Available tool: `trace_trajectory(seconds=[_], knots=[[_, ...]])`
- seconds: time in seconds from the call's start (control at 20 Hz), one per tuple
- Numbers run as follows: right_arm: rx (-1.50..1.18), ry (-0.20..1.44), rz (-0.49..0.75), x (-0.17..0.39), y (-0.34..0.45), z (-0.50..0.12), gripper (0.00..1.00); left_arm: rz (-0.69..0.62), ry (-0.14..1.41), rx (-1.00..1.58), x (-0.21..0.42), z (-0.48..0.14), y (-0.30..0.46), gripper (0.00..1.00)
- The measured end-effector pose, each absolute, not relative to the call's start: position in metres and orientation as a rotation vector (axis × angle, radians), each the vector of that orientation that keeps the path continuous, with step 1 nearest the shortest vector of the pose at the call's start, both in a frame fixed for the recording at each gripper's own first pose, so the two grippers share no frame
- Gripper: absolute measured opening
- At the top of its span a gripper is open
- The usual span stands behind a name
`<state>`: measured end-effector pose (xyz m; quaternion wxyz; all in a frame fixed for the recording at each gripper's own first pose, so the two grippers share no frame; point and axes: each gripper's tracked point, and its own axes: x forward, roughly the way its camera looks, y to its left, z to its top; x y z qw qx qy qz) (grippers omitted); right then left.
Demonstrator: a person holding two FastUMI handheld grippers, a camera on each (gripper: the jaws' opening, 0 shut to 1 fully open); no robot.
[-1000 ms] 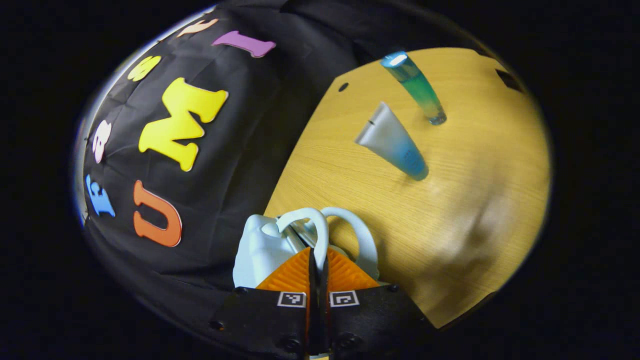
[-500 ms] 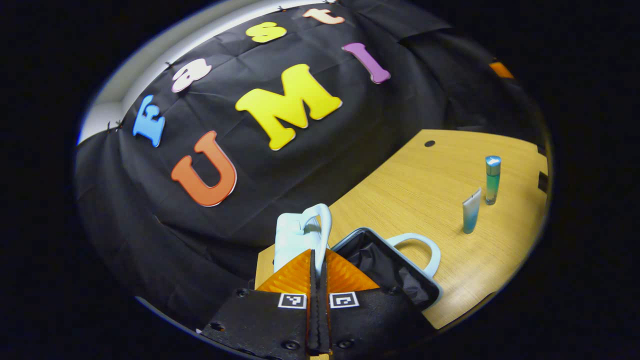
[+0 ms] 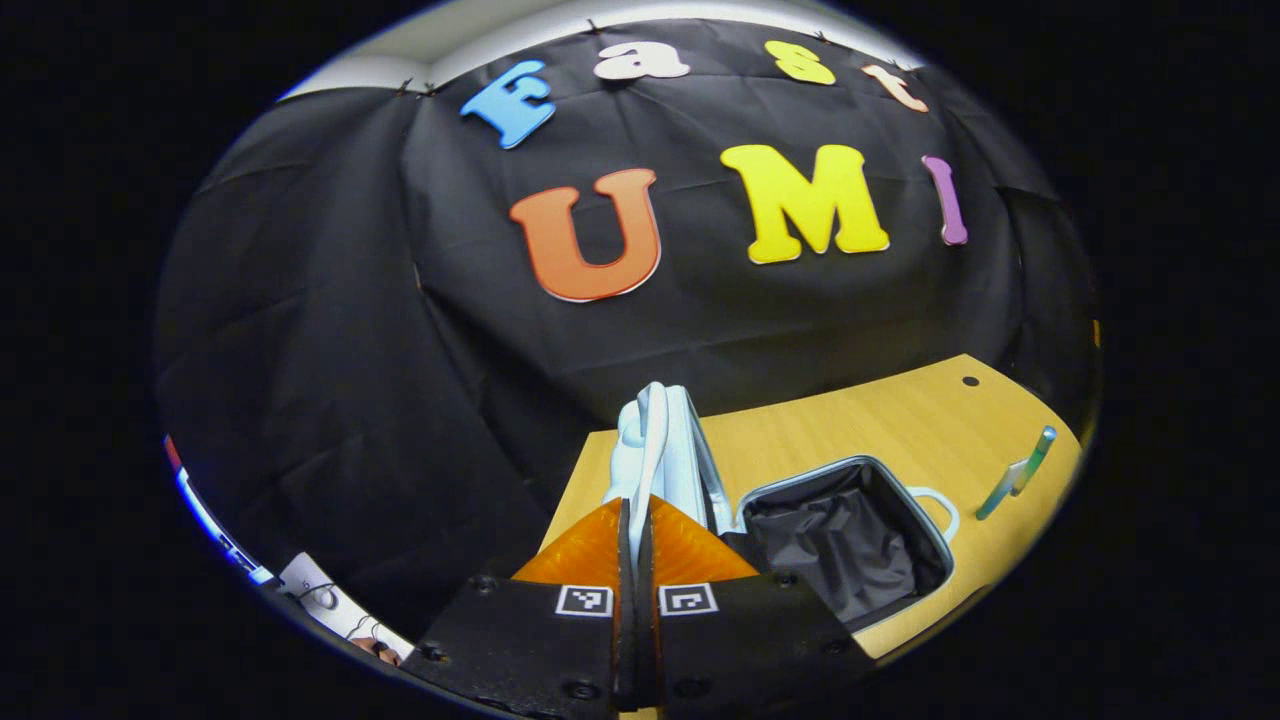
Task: First open the suitcase, pack the skin care products into it, and then close the suitcase.
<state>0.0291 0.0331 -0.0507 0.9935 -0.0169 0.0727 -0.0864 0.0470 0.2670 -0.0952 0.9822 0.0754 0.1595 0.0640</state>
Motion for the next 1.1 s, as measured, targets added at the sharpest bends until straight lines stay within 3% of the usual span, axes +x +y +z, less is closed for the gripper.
trace_trajectory(seconds=[0.45, 0.85, 1.05, 1.1], knots=[[-0.082, 0.144, -0.182, 0.012, 0.046, -0.039, 0.80, 0.234, 0.431, -0.340, 0.047, -0.210, 0.385, 0.03], [-0.127, 0.157, -0.178, 0.000, 0.048, -0.039, 0.80, 0.311, 0.563, -0.722, 0.044, -0.303, 0.406, 0.04], [-0.125, 0.158, -0.157, -0.003, 0.046, -0.043, 0.80, 0.349, 0.508, -0.821, 0.044, -0.302, 0.405, 0.19], [-0.124, 0.158, -0.151, -0.002, 0.043, -0.044, 0.80, 0.359, 0.503, -0.820, 0.042, -0.300, 0.408, 0.30]])
